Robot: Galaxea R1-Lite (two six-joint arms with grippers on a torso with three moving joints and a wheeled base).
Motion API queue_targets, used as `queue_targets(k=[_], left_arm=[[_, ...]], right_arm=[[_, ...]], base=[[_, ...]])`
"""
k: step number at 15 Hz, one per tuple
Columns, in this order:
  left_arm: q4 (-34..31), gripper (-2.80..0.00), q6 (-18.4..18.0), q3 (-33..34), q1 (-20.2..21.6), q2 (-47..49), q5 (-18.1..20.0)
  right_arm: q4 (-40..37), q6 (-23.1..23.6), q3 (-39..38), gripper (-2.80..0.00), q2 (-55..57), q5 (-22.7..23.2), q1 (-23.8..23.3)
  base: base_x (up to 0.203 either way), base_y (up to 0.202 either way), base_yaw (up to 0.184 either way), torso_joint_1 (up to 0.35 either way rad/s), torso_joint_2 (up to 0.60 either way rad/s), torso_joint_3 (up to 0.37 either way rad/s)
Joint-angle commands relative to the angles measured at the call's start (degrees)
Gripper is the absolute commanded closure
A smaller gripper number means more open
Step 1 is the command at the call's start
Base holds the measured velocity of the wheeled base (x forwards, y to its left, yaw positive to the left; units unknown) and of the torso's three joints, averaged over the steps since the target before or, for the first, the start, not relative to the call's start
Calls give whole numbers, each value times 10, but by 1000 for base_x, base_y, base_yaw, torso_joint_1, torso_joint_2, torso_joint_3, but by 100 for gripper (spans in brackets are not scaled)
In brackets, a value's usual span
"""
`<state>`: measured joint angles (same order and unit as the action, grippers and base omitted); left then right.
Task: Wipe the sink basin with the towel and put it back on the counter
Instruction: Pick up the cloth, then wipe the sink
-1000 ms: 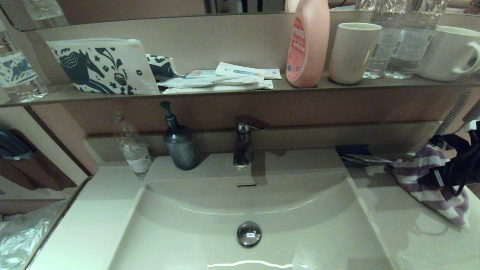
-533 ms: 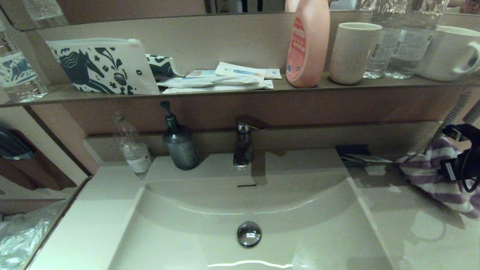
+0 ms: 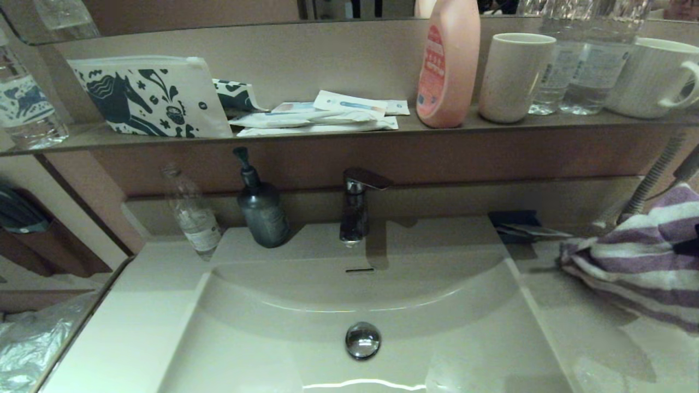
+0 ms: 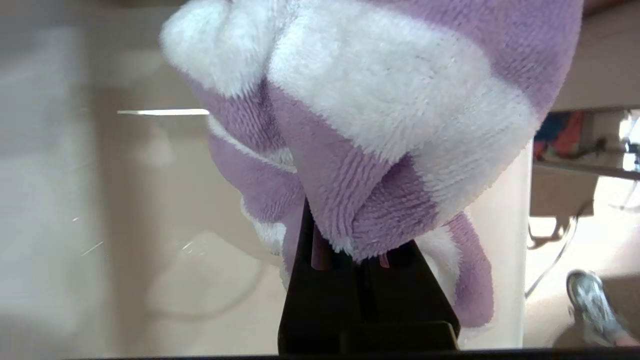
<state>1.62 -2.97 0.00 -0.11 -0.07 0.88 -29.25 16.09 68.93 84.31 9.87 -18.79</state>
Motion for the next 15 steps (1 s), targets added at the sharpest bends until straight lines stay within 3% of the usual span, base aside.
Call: queue_targets(k=[1,4,7,11,15], left_arm=[[0,0,0,0,0,1,0],[0,0,0,0,0,1,0],[0,0,0,0,0,1,0],[0,0,1,0,0,1,0],[0,0,0,0,0,1,0]], right_arm=[[-34,-4,13,0,-92,3,30],[-104,-62,108,0,-118,4,102],[-180,-156,191,0,-120,4,214],[-215,-246,238,0,-113,-13,363],[-217,-311,248,0,-75,-23,435]], base=[[0,0,0,0,0,0],[0,0,0,0,0,0],[0,0,0,0,0,0],[0,0,0,0,0,0],[0,0,0,0,0,0]])
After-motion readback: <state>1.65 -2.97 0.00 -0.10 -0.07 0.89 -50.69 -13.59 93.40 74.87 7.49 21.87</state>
